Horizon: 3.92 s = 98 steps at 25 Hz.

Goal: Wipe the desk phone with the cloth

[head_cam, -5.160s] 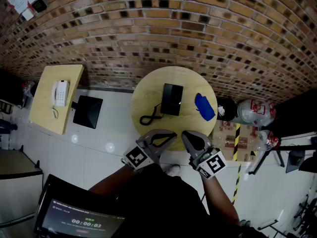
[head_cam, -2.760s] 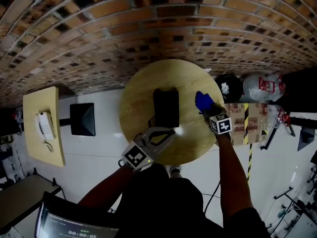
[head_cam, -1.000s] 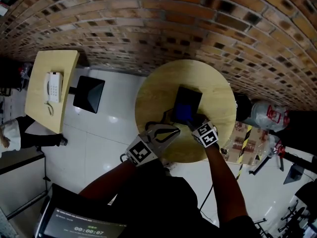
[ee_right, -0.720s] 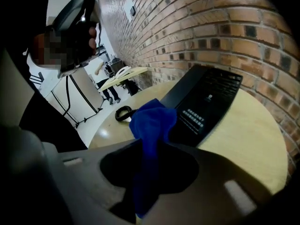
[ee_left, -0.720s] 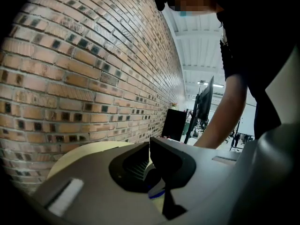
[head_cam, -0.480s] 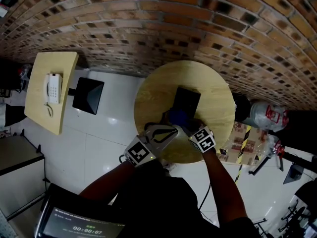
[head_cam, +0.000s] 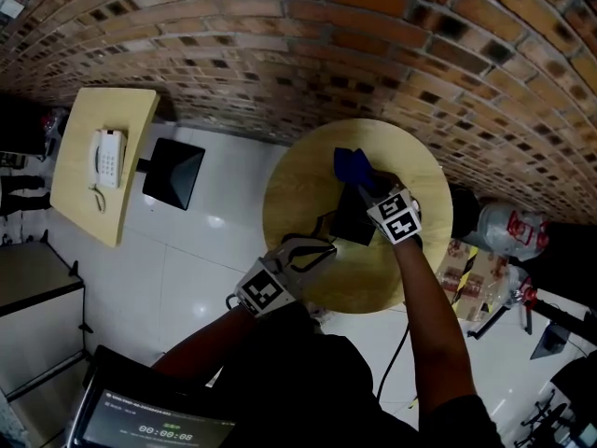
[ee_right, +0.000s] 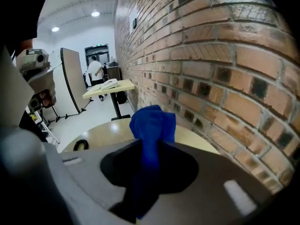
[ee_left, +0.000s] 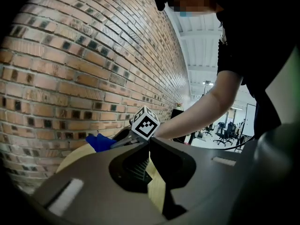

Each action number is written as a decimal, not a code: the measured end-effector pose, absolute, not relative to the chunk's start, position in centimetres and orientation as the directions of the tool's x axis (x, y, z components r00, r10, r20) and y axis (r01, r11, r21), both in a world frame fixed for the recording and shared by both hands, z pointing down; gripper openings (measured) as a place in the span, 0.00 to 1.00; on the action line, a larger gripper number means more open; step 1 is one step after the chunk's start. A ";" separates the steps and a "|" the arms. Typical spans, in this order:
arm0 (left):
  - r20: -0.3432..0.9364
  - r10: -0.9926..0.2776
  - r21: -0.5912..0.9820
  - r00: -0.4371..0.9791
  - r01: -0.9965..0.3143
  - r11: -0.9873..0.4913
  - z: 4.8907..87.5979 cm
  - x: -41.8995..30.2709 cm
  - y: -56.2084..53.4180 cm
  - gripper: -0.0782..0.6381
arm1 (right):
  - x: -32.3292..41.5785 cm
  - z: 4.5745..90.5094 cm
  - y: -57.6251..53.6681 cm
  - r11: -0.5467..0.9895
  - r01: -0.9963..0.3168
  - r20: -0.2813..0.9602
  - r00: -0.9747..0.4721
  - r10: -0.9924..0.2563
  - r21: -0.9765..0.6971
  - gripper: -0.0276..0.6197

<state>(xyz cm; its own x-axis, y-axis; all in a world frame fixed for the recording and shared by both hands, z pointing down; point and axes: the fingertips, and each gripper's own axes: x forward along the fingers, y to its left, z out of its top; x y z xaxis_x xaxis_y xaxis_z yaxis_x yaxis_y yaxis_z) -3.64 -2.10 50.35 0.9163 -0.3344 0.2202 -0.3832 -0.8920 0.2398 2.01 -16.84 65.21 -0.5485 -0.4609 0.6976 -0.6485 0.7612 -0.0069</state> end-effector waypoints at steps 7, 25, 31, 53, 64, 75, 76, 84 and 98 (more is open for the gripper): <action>0.225 -0.344 0.252 0.912 -0.395 -0.883 51.0 -4.3 -2.8 0.10 | 0.2 66.9 -13.4 0.811 -0.586 0.736 -0.546 -0.401 0.007 0.18; 0.236 -0.295 0.251 0.926 -0.351 -0.902 51.4 -2.4 -1.5 0.10 | -3.3 71.9 -0.2 0.850 -0.505 0.782 -0.587 -0.209 -0.152 0.18; 0.224 -0.282 0.252 0.933 -0.335 -0.908 50.9 -1.1 -1.1 0.10 | -0.6 69.7 -1.7 0.808 -0.573 0.751 -0.591 -0.295 -0.133 0.18; 0.249 -0.224 0.257 0.942 -0.287 -0.923 52.0 0.7 -0.4 0.10 | 22.2 76.0 -4.4 0.347 -0.925 0.839 -0.311 -0.447 -0.157 0.18; 0.251 -0.215 0.266 0.944 -0.280 -0.922 52.2 0.6 -1.1 0.10 | 23.5 76.1 -5.4 0.280 -0.940 0.814 -0.316 -0.488 -0.196 0.32; 0.222 -0.242 0.222 0.944 -0.291 -0.931 49.7 0.7 -0.2 0.10 | 24.1 67.8 -6.6 0.317 -0.942 0.703 -0.298 -0.645 -0.109 0.43; 0.216 -0.247 0.214 0.945 -0.293 -0.932 49.1 0.7 0.0 0.10 | 23.7 65.8 -6.6 0.326 -0.939 0.665 -0.312 -0.679 -0.108 0.43; 0.139 -0.313 0.160 0.940 -0.333 -0.929 43.4 0.8 2.1 0.10 | 16.9 50.1 -3.1 0.468 -0.878 0.333 -0.474 -0.815 -0.104 0.42; 0.072 -0.327 0.068 0.942 -0.332 -0.941 37.2 0.7 12.6 0.10 | 5.6 38.6 12.9 0.688 -0.715 0.098 -0.699 -0.708 -0.128 0.17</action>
